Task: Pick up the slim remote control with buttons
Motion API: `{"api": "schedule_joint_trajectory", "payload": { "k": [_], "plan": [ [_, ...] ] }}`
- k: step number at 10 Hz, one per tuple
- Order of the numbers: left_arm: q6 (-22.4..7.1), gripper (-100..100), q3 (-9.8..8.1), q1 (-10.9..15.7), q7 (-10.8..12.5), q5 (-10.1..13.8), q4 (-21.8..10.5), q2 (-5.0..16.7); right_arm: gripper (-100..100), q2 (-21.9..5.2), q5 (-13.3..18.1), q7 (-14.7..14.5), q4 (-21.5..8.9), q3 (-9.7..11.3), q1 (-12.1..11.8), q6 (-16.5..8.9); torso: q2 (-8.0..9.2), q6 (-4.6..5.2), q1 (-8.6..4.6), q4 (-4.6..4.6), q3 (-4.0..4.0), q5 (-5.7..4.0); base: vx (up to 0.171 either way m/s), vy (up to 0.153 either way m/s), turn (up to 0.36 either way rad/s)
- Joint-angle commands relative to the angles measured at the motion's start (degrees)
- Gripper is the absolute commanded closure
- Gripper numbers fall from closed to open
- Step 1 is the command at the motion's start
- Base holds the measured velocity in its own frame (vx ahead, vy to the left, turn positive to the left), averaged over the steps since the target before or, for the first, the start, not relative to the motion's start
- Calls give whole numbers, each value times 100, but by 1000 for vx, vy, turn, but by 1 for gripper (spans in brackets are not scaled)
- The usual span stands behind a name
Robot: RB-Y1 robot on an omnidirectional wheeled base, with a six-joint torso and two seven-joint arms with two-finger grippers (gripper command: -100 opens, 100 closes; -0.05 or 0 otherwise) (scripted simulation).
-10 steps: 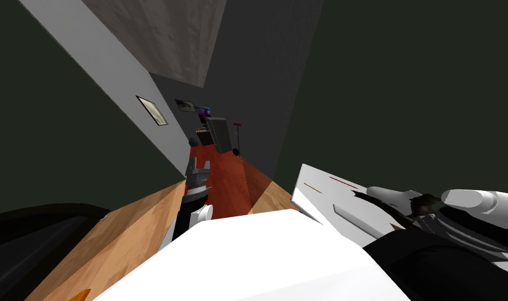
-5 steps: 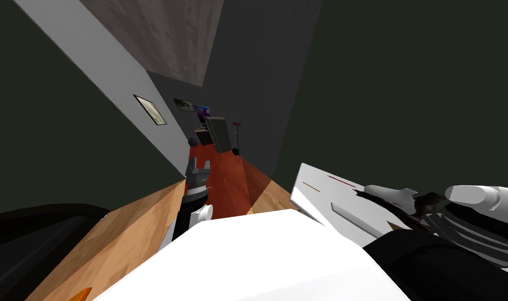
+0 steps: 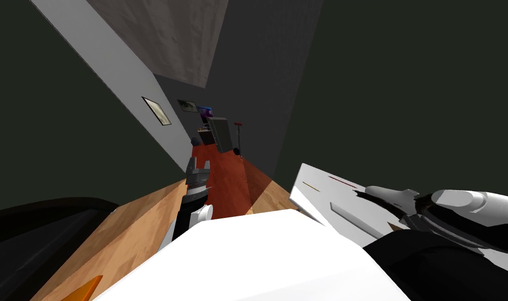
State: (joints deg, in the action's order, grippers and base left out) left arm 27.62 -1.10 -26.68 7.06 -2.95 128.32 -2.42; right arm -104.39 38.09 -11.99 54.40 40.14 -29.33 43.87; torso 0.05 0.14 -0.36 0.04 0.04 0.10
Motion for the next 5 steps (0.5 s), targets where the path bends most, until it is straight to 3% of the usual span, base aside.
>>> {"api": "schedule_joint_trajectory", "payload": {
  "k": [1, 3, 5],
  "plan": [
    [0, 0, 0, 0, 0, 0, 0, 0, -100, 162, -7, 79, 93, 27, 157, 43, 0, 0, 0, 0, 0, 0, -15, -10, 78],
    [0, 0, 0, 0, 0, 0, 0, 0, -100, 412, -89, 165, 242, 84, 368, 94, 1, 2, -2, 0, 0, 0, -13, -13, 76],
    [0, 0, 0, 0, 0, 0, 0, 0, -100, 492, -114, 191, 289, 103, 431, 108, 1, 3, -3, 0, 0, 1, -9, -13, 31]
  ]
}}
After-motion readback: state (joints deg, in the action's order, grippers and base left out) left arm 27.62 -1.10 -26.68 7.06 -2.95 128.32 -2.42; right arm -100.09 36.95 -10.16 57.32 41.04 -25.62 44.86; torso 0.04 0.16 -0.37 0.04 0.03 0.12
